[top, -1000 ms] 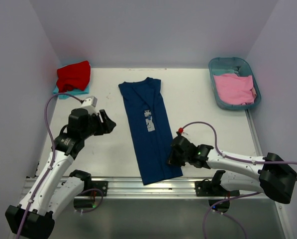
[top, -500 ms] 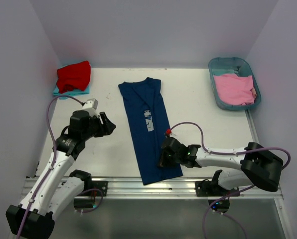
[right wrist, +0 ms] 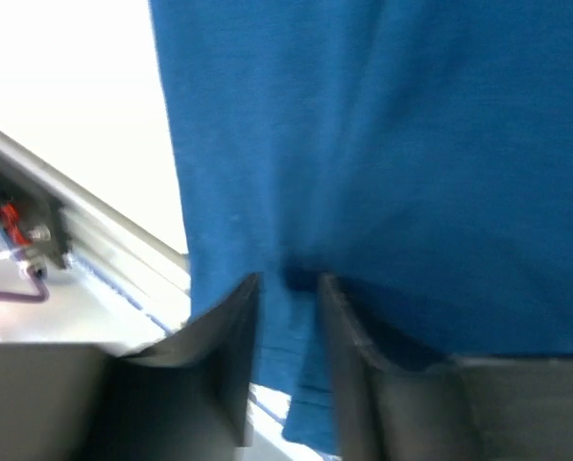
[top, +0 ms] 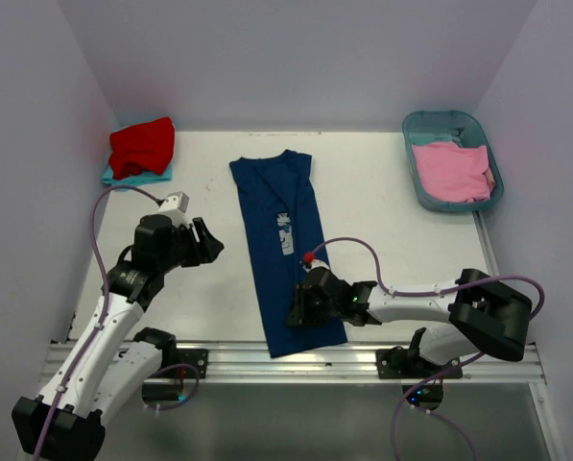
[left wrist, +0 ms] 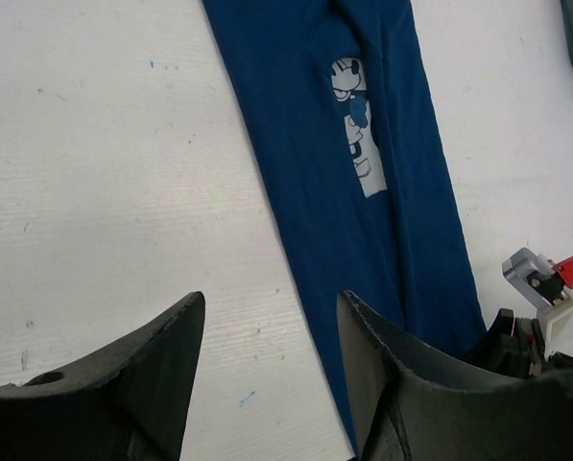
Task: Fold and stack the t-shirts
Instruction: Rotate the tshirt 90 degrees
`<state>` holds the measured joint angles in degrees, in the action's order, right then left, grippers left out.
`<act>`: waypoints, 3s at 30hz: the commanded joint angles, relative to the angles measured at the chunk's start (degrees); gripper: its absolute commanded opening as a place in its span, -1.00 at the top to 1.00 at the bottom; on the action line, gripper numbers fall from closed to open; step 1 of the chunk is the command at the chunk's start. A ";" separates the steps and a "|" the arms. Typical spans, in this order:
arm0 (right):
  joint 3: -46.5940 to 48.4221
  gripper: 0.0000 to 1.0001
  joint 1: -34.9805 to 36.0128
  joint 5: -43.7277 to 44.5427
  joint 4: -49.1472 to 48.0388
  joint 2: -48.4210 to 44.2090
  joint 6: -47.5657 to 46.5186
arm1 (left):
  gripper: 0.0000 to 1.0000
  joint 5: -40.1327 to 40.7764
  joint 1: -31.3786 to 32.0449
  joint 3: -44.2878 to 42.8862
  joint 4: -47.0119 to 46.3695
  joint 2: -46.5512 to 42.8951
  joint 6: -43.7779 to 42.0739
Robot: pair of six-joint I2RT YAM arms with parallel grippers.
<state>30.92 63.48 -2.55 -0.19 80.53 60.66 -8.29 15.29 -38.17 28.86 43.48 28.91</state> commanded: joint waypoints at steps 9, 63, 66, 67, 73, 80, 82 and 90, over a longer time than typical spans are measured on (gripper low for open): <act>-1.82 -0.04 1.20 -4.93 -9.39 -7.48 -5.29 | -0.20 -8.22 0.00 2.49 -7.85 -3.49 -0.52; 2.66 1.00 0.94 28.04 26.91 -27.27 -2.39 | 1.00 21.02 56.70 8.30 -24.08 13.47 20.41; 2.75 1.00 0.94 26.72 25.51 -26.22 -2.83 | 1.00 15.97 46.80 4.08 -22.71 16.88 14.88; 2.66 1.00 0.94 26.37 25.24 -25.87 -2.83 | 1.00 14.72 40.06 2.94 -23.14 18.11 13.65; 1.69 1.00 0.94 24.08 21.55 -22.97 -2.92 | 1.00 17.78 24.90 -16.90 -19.90 35.50 4.94; 2.04 1.00 0.94 20.65 17.07 -19.45 -3.53 | 1.00 19.46 18.64 -49.64 -14.99 57.65 -2.62; 1.87 1.00 0.94 19.08 15.75 -18.75 -3.54 | 1.00 19.81 17.59 -58.55 -8.85 67.40 -4.46; 1.34 0.52 1.03 16.52 15.04 -19.36 -4.41 | 0.46 19.11 15.48 -86.19 0.94 90.27 -9.48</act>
<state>32.49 64.49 14.92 16.95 61.98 56.97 10.50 31.64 -119.79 23.49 129.82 22.85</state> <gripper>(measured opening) 0.219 0.209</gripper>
